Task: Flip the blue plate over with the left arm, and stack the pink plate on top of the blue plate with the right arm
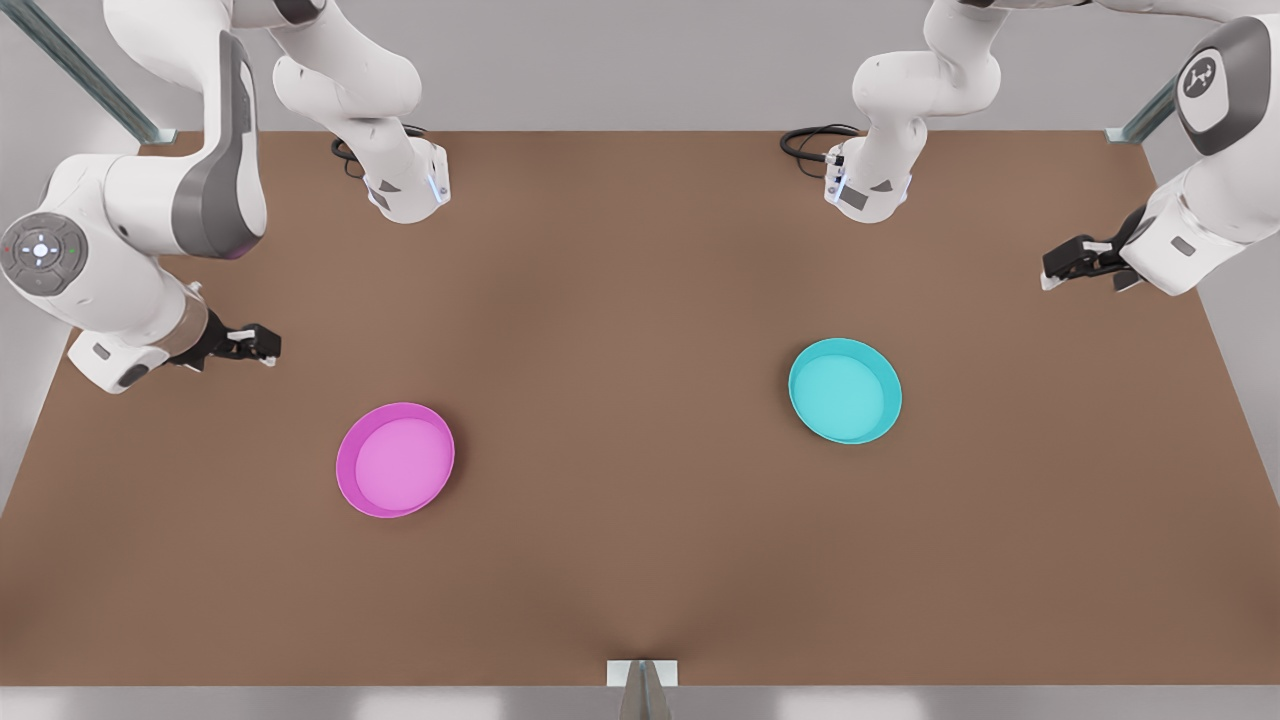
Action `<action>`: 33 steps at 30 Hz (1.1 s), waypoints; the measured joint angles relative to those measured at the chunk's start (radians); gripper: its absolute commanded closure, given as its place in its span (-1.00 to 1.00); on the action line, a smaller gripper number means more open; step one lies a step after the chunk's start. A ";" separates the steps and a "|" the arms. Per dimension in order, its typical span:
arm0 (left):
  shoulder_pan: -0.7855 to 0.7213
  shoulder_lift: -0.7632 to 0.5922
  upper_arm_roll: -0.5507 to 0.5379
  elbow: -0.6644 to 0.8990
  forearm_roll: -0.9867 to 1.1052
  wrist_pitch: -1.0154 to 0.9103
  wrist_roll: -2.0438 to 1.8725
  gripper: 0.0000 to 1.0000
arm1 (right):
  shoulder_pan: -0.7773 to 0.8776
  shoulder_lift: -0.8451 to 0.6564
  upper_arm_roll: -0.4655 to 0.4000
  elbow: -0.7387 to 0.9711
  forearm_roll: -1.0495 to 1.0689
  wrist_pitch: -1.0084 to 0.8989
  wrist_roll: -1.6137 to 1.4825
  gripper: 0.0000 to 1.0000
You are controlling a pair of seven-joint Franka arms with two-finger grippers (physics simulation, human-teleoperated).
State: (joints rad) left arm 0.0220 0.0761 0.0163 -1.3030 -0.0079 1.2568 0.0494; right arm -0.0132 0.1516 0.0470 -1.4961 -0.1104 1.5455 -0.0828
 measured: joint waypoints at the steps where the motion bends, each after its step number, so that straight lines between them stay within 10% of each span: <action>1: 0.001 0.000 0.000 0.000 0.000 0.001 0.001 -1.00 | 0.001 -0.002 0.000 0.001 0.000 0.000 0.001 -1.00; 7: 0.137 0.116 0.031 -0.103 -0.153 0.036 0.019 -1.00 | -0.010 0.070 -0.005 0.008 0.023 0.017 0.005 -1.00; 17: 0.232 0.169 0.020 -0.789 -0.534 0.701 0.270 -1.00 | -0.044 0.298 -0.008 0.070 0.074 0.164 0.008 -1.00; 33: 0.222 0.279 -0.117 -0.905 -0.698 1.062 0.600 -1.00 | -0.039 0.235 -0.001 0.196 0.085 0.077 -0.022 -1.00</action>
State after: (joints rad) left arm 0.2442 0.3548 -0.1004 -2.2085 -0.7055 2.3190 0.6494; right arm -0.0525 0.3870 0.0461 -1.3005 -0.0252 1.6221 -0.1047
